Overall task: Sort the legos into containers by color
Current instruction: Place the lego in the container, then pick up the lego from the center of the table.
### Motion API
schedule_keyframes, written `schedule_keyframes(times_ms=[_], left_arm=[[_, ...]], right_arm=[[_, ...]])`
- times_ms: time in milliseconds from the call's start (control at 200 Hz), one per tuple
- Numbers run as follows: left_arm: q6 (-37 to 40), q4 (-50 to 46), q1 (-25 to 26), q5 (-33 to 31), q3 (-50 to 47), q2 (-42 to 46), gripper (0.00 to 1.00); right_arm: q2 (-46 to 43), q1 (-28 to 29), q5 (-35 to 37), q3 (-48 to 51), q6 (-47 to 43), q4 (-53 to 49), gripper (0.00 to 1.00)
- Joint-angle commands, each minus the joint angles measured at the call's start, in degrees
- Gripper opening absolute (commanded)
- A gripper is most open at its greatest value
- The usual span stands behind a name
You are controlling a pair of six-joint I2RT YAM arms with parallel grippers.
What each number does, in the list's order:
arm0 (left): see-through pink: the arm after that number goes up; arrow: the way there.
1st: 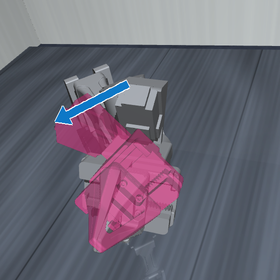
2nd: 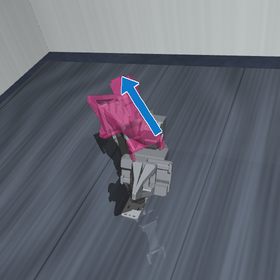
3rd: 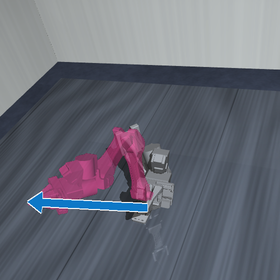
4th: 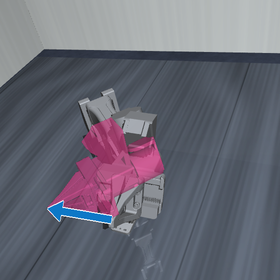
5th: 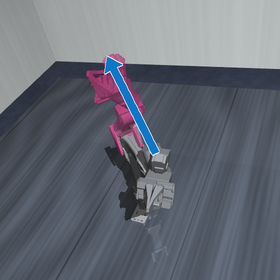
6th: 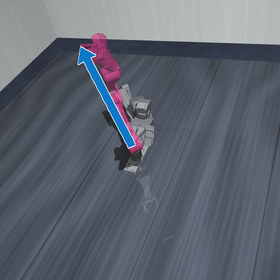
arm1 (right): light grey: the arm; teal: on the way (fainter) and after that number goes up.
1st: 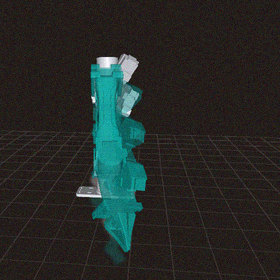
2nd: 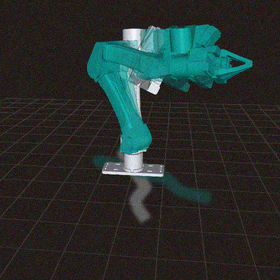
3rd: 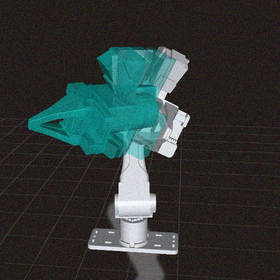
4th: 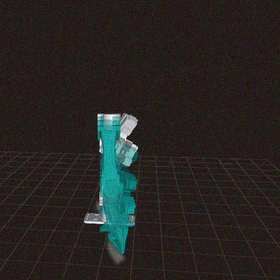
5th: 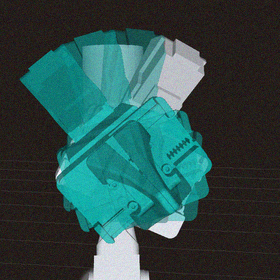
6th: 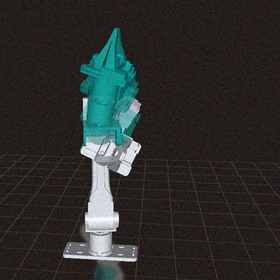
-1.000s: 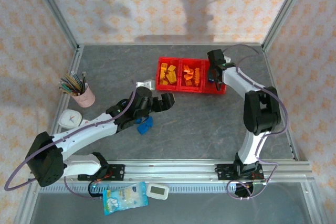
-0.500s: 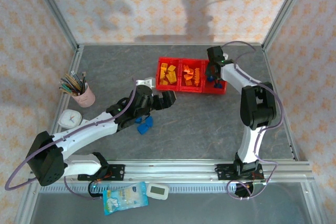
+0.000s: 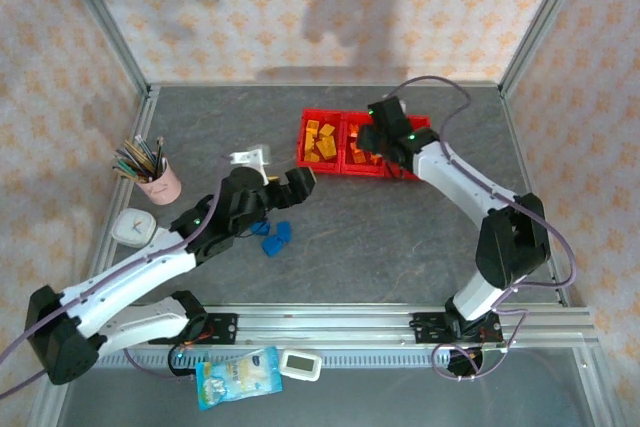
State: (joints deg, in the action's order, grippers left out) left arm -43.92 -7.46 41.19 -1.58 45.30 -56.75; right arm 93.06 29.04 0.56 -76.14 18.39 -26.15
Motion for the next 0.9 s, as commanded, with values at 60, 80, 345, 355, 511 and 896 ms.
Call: schedule_keyframes(times_ms=[60,80,345,355,511,896], left_arm=[[-2.51,-8.53,-2.54,-4.26,-3.47,6.64,0.99],[-2.84,-9.19,-2.88,-4.36,-3.8,7.43,0.99],[-7.14,-17.21,-6.08,-7.34,-7.49,16.07,0.99],[-7.3,-17.58,-6.16,-7.55,-7.5,16.3,0.99],[-8.86,-22.51,-6.55,-10.08,-7.51,19.47,0.99],[-16.11,-34.46,-6.65,-15.51,-8.33,29.61,0.99]], right_arm=[[-0.75,8.7,0.23,3.5,2.89,0.22,0.64],[-0.5,9.68,-0.1,3.65,3.01,0.65,0.65],[9.42,20.68,-2.17,-1.87,4.07,3.34,0.72],[9.91,21.01,-2.26,-2.25,3.99,3.38,0.72],[16.84,24.32,-4.77,-8.71,3.11,3.47,0.74],[24.26,30.27,-11.55,-14.45,-10.1,2.43,0.76]])
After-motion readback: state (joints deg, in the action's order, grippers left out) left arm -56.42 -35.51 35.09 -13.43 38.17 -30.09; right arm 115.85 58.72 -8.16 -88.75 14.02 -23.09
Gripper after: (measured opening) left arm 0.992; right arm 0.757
